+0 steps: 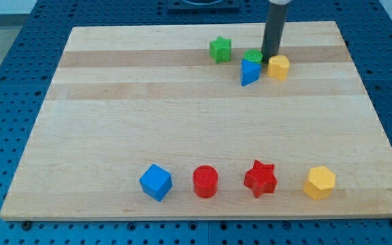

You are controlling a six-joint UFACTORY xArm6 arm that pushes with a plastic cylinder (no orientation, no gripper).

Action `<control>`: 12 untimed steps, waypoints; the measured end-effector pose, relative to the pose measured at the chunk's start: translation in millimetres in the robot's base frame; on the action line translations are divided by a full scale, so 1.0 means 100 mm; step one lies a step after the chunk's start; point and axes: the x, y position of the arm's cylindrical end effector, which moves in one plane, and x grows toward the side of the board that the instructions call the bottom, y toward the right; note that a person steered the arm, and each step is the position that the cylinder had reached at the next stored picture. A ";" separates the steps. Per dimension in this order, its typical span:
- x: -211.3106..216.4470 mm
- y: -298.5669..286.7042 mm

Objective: Slide yellow heart closer to yellow hexagon

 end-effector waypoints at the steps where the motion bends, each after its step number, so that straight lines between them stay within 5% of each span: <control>1: 0.27 0.30; 5: 1.44 0.85; 7: 1.25 0.42; 12: 2.33 0.63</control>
